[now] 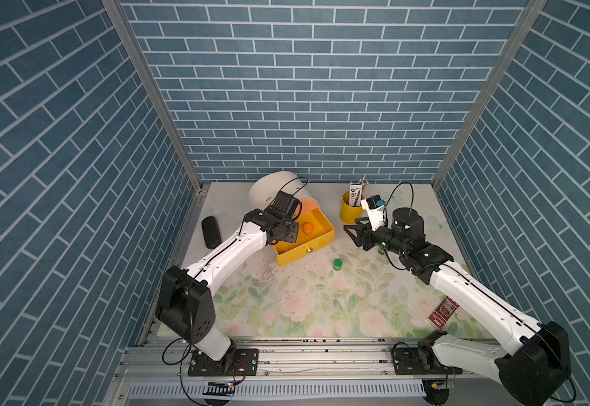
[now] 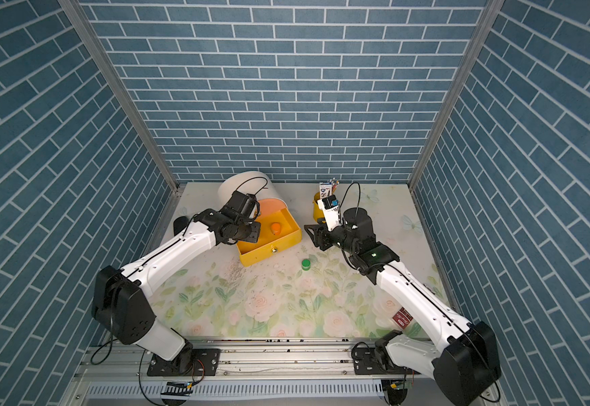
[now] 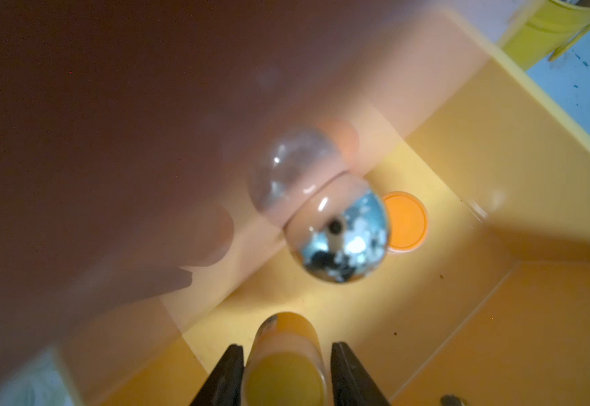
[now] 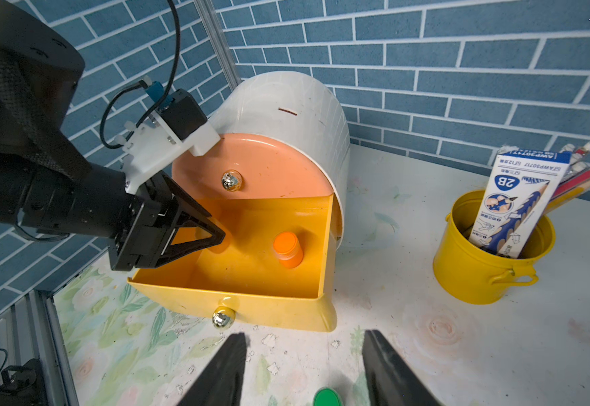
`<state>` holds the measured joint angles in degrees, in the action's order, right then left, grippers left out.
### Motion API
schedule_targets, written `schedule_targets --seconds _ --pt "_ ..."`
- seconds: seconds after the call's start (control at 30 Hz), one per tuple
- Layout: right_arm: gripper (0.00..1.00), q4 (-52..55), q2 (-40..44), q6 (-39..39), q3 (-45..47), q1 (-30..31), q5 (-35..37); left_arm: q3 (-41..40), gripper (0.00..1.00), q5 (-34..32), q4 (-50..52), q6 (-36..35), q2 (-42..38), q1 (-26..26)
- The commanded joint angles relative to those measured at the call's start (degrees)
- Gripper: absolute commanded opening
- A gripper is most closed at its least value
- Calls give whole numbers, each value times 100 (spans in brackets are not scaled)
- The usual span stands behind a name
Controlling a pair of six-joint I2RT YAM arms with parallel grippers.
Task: Put the paint cans in the drawer according to color
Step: Place the paint can in the drawer, then close the drawer in the storage box.
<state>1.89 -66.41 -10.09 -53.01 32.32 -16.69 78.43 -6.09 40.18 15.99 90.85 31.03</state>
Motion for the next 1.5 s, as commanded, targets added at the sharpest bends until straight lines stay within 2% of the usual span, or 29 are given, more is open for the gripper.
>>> schedule_targets --seconds 0.0,0.27,0.47,0.67,0.83,1.03,1.1,1.23,1.47 --pt "57 -127 23 162 -42 34 43 -74 53 94 108 -25 -129 -43" --pt "57 -90 13 173 -97 91 53 255 59 108 292 -43 -325 -44" --pt "57 -200 71 200 25 267 80 901 62 117 489 -163 -523 -124" --pt "57 -529 199 187 399 610 164 1740 70 401 554 -411 -434 -733" --pt "56 -981 244 10 851 928 178 2544 73 1049 525 -567 30 -1453" --pt "54 -1437 -148 -374 1288 1320 469 3155 74 1847 286 -593 692 -2150" --pt "54 -1578 -267 -420 1369 1450 532 3287 78 2036 179 -588 914 -2343" --pt "54 -1755 -615 -635 1377 1587 497 3499 96 2237 -114 -505 1350 -2664" --pt "54 -2096 -1184 -775 1254 1891 486 3960 100 2330 -292 -711 2129 -2808"
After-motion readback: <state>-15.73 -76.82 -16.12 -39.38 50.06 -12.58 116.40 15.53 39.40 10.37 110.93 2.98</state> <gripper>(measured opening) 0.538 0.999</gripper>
